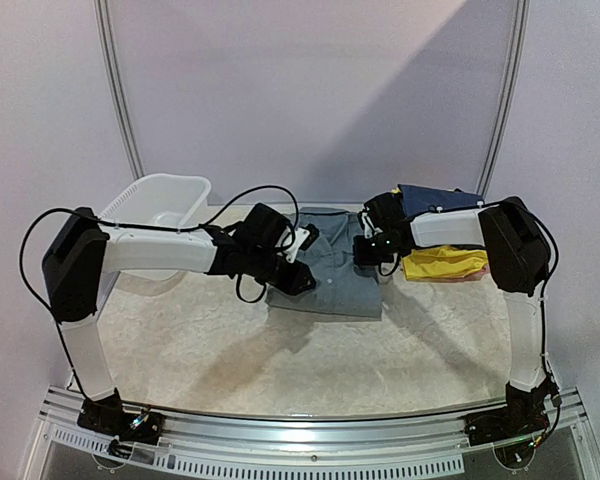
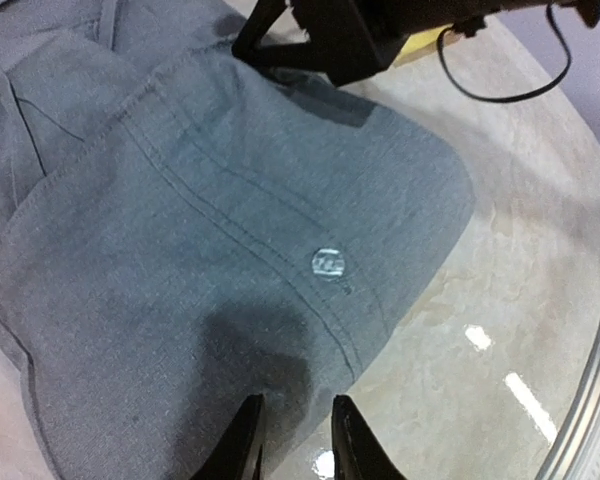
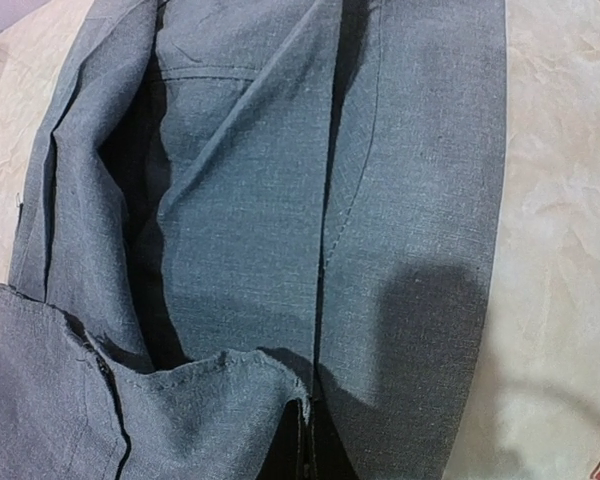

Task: Fold and stack the mixed laundry pile
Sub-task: Smooth out the 2/3-rectangle-folded shirt.

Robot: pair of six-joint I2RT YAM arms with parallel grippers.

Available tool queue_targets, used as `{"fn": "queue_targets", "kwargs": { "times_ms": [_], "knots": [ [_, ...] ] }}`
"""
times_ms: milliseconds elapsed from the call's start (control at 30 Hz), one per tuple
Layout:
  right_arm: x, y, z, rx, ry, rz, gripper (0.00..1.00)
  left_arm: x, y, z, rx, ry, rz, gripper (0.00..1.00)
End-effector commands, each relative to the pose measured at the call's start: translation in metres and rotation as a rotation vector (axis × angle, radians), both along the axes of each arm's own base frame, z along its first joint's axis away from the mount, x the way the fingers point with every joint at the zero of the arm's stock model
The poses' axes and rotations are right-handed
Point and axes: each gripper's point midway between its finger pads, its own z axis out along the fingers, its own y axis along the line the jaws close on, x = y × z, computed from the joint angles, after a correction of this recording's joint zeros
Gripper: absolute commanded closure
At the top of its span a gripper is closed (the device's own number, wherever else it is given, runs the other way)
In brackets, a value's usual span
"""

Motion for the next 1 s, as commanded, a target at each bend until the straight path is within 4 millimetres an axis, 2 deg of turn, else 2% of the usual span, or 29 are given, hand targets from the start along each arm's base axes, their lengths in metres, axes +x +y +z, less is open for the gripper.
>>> {"fn": "queue_targets", "kwargs": {
  "times_ms": [0, 133, 500, 600, 700, 767, 967],
  "knots": [
    [0.004, -0.002, -0.008, 0.0, 0.023, -0.014, 1.0, -0.007, 0.008, -0.044, 0.078, 0.053, -0.004, 0.78],
    [0.004, -0.002, -0.008, 0.004, 0.026, -0.015, 1.0, -0.005, 0.017, -0.069, 0.123, 0.056, 0.033, 0.8],
    [0.002, -0.003, -0.007, 0.002, 0.031, -0.014, 0.98, -0.024, 0.024, -0.099, 0.093, 0.124, 0.032, 0.82],
    [0.001, -0.003, -0.003, 0.004, 0.034, -0.011, 0.83, -0.026, 0.021, -0.103, 0.081, 0.135, 0.022, 0.82],
    [-0.002, -0.003, 0.008, 0.011, 0.025, -0.006, 0.68, -0.027, 0.016, -0.101, 0.067, 0.135, 0.008, 0.82],
    [-0.005, -0.004, 0.02, 0.015, 0.016, -0.001, 0.6, -0.027, 0.012, -0.097, 0.062, 0.129, 0.001, 0.83],
    [-0.012, -0.006, 0.073, 0.027, -0.031, 0.027, 0.47, -0.027, 0.006, -0.096, 0.069, 0.126, -0.004, 0.83]
  ]
}}
